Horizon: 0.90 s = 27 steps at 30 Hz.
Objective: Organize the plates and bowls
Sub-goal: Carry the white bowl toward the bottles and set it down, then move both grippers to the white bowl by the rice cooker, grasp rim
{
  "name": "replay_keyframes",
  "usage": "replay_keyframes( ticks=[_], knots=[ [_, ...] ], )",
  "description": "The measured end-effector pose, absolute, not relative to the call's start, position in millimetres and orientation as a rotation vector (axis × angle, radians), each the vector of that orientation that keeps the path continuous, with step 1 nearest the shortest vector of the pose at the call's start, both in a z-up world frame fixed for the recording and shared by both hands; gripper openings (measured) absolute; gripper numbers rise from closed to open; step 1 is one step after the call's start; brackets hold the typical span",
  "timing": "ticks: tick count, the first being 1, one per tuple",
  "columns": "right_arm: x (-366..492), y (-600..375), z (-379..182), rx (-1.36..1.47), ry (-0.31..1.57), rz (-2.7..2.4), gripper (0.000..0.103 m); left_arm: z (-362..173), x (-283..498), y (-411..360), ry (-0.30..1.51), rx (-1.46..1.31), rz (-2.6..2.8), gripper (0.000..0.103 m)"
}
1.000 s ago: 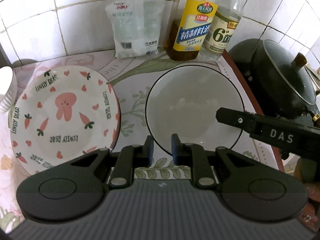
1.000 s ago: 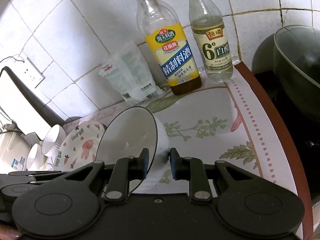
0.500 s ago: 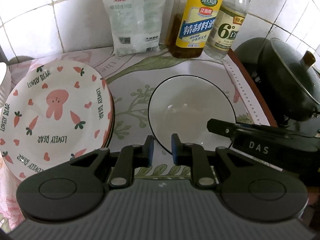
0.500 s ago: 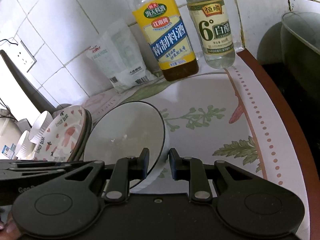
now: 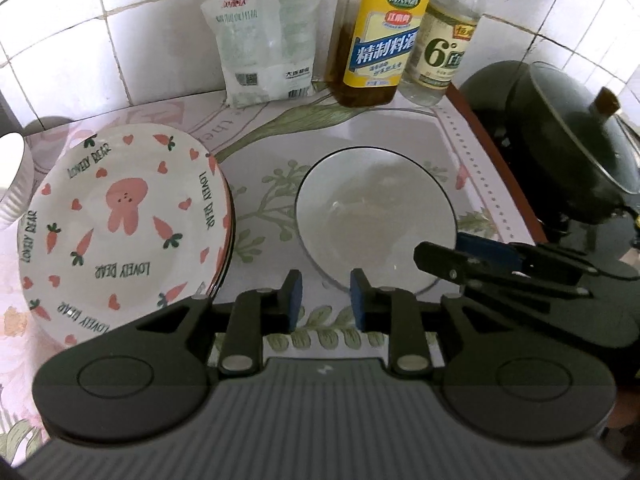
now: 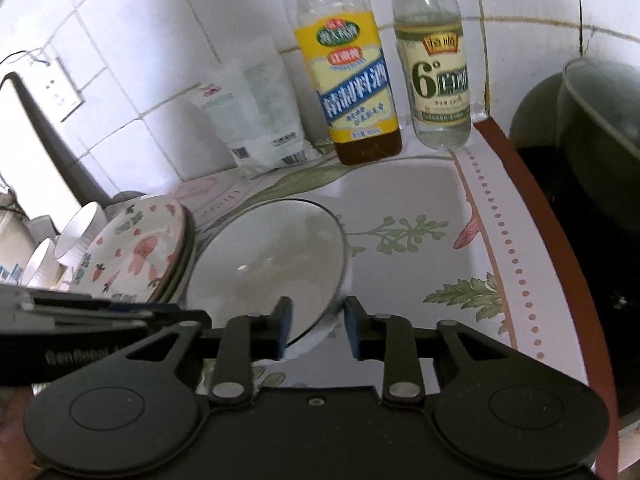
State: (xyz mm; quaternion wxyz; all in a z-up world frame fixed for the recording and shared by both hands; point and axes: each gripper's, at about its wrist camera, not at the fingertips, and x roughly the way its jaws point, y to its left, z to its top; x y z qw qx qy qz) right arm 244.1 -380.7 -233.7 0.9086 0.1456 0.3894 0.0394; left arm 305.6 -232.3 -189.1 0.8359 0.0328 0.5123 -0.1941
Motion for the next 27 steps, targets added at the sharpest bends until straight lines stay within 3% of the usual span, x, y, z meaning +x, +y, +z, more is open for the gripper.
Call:
replay_keyframes(
  ticks=[10, 13, 27],
  knots=[
    [201, -353, -189, 0.219, 0.726, 0.17, 0.058, -148, 277, -195, 1.088, 0.072, -0.46, 0.043],
    [191, -342, -176, 0.188, 0.726, 0.2, 0.07, -138, 268, -179, 1.092, 0.083, -0.474, 0.053],
    [163, -258, -137, 0.014, 0.706, 0.396, 0.075, -107, 233, -81, 1.027, 0.082, -0.416, 0.071]
  ],
)
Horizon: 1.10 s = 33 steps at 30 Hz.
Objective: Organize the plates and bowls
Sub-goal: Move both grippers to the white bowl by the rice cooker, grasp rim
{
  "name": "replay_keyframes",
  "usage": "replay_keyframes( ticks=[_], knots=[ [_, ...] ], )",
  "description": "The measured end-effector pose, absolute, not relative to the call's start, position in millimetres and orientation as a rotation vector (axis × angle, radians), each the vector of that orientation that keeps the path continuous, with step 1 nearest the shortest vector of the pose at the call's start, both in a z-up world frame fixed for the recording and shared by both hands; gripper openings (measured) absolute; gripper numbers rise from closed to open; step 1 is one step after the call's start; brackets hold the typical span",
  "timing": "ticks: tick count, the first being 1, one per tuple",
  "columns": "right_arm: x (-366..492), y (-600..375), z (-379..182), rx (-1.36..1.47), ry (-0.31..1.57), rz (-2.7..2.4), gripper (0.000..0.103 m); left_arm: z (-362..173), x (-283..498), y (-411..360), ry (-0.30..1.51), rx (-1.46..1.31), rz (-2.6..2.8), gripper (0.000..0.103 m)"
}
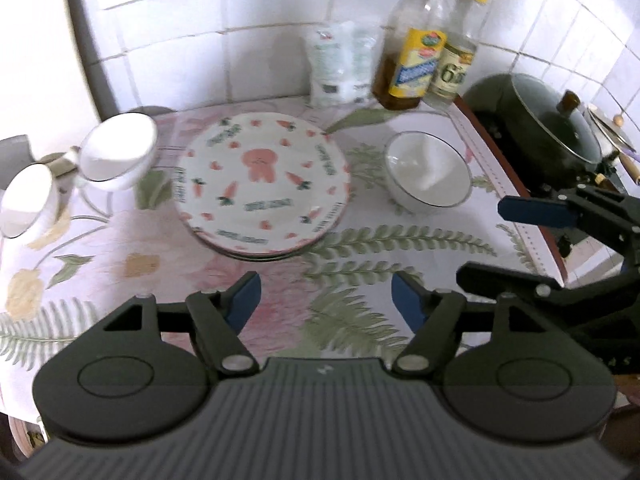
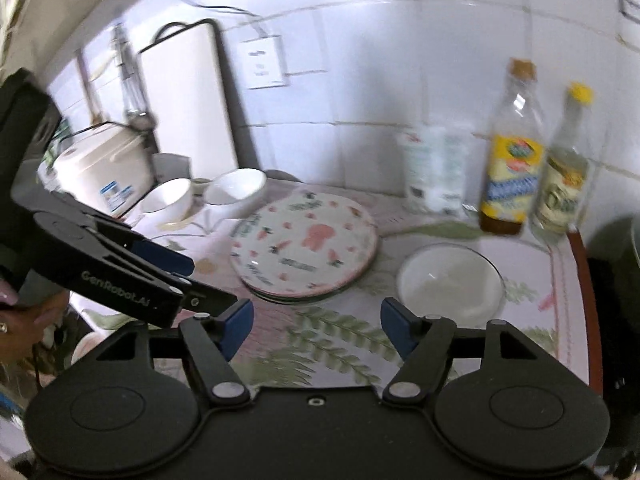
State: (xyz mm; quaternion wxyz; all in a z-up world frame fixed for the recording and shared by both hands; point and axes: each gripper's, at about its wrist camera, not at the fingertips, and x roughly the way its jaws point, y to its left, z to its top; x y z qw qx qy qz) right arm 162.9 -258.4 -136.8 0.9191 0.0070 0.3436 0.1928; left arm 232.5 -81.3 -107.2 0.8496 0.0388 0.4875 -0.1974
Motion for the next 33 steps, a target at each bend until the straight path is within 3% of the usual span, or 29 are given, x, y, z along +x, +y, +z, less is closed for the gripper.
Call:
replay_keyframes(
  ticks=[12, 19, 33],
  knots=[
    [193, -175, -125, -0.079, 0.597, 0.504, 0.075, -104, 236, 1, 0.902, 0.047, -0.307, 0.084],
    [236, -146, -128, 0.008, 0.506, 0.545, 0.075, -118, 262, 38, 0.808, 0.057, -0.214, 0.088],
    [369, -121, -182, 0.255, 0.69, 0.498, 0.075, -161, 355, 95, 0.771, -0.14, -0.123, 0.084]
  ],
)
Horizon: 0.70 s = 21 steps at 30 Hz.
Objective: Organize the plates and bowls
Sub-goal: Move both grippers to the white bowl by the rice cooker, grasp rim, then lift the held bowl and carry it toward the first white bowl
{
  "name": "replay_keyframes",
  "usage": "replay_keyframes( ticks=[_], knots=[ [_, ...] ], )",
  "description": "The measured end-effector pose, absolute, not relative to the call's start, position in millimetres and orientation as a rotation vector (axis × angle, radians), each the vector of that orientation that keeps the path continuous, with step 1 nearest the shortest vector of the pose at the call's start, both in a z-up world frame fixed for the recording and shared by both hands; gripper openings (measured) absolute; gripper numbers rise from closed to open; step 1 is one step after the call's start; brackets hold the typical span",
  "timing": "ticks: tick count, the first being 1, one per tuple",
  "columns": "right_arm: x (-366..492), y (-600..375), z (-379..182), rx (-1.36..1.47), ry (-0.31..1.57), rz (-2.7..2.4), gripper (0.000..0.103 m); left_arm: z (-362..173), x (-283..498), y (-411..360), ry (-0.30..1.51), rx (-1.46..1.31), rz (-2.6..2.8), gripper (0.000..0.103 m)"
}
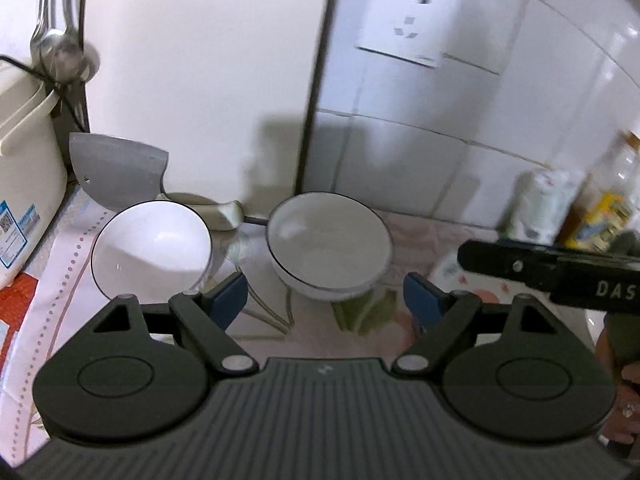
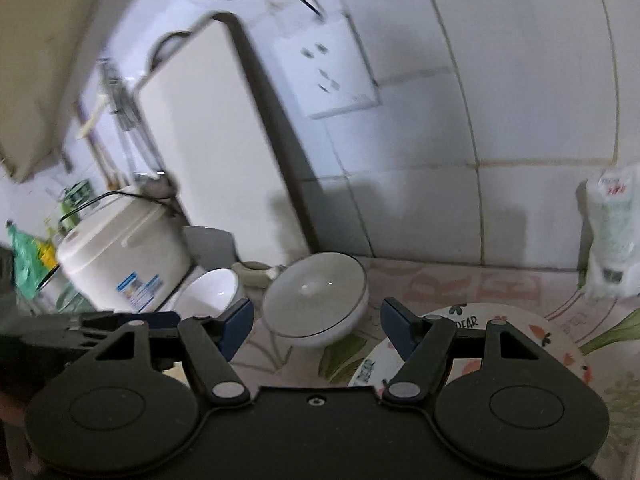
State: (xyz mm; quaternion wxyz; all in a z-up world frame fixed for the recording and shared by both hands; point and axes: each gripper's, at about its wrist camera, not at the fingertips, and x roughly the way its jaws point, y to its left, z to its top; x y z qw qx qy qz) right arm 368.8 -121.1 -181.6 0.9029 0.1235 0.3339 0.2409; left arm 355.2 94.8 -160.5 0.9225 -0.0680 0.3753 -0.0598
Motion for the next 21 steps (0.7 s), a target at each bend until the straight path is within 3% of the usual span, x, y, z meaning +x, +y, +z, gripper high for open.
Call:
replay_keyframes(
  ticks=[2, 6, 9, 21],
  knots=[
    [383, -114, -189, 0.242, 0.717, 0.489, 0.075, -168, 365, 95, 0.761, -0.143, -0.106, 0.084],
    [411, -104, -206, 0.278, 0.78, 0.493, 0.075, -183, 380, 95, 0.752, -0.181, -0.016, 0.069],
    [426, -100, -222, 0.331, 0.809, 0.493, 0.074, -191, 385, 96, 0.725, -0.203, 0.041, 0.064],
    [461, -89, -249, 0.396, 0.882, 0.415, 0.058, -214, 413, 96, 0.851, -0.332, 0.052, 0.05]
  ],
)
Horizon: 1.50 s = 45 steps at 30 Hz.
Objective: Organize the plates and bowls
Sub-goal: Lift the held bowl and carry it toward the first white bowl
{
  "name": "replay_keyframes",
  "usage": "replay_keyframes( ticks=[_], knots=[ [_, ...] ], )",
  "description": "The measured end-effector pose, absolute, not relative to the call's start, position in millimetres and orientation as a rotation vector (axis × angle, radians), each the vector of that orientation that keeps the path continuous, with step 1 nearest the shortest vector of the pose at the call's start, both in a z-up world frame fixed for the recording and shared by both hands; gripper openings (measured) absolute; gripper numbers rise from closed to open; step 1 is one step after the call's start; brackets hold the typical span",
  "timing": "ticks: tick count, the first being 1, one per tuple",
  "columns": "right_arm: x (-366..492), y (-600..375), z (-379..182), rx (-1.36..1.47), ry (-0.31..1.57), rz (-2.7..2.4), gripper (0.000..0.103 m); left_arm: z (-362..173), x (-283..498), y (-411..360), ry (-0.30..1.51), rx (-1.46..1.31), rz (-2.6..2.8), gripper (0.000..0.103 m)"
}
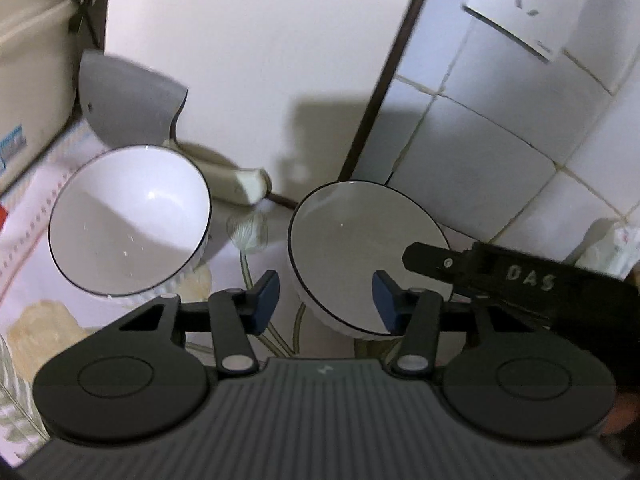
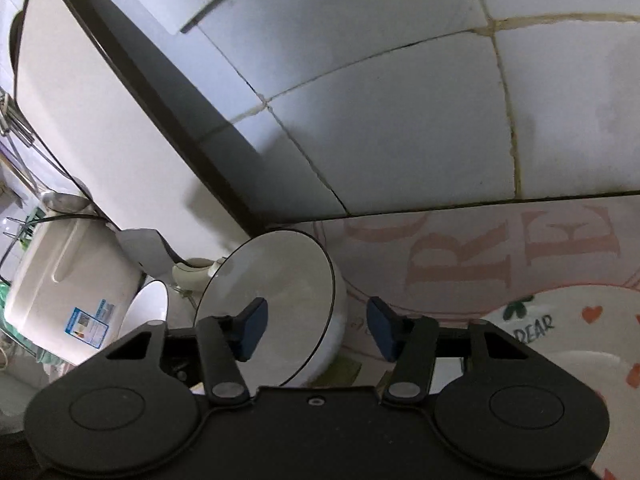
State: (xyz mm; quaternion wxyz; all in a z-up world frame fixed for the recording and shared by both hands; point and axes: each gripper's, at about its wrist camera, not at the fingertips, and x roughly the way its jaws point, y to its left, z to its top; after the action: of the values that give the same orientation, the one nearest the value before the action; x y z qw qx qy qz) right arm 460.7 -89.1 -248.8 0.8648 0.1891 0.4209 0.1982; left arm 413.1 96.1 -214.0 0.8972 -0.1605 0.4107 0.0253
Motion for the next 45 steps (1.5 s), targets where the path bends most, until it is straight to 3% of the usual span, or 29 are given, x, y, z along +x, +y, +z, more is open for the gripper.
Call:
replay_keyframes(
  ticks=[2, 4, 7, 9, 16, 21, 32, 45],
  knots=[
    [465, -82, -248, 0.36, 0.889, 0.408, 0.055, -217, 417, 100, 0.868, -0.37, 0.061, 0.048],
    [468, -74, -247, 0.306, 0.883, 0.376, 0.055, -222, 422, 103, 0.89, -0.407, 0.058, 0.034],
    [472, -63, -248, 0.232, 0.904, 0.386, 0.039, -230, 426, 106, 0.922, -0.441, 0.075, 0.026],
    [472, -57, -248, 0.182, 0.909, 0.362, 0.035, -232, 426, 106, 0.923, -0.441, 0.081, 0.023],
    [474, -63, -257, 0.141, 0.915, 0.364, 0.015, -235, 430, 105, 0.926, -0.457, 0.09, 0.022],
    [470, -53, -253, 0.071, 0.91, 0.376, 0.016, -240, 432, 110, 0.961, -0.503, 0.121, 0.016],
    [421, -66, -210, 0.102, 0.875, 0.422, 0.017, -212, 377, 111, 1.006, -0.602, 0.062, 0.016],
    [339, -97, -169, 0.196, 0.931, 0.382, 0.017, -150, 314, 78, 1.042, -0.402, -0.015, 0.016]
  ],
)
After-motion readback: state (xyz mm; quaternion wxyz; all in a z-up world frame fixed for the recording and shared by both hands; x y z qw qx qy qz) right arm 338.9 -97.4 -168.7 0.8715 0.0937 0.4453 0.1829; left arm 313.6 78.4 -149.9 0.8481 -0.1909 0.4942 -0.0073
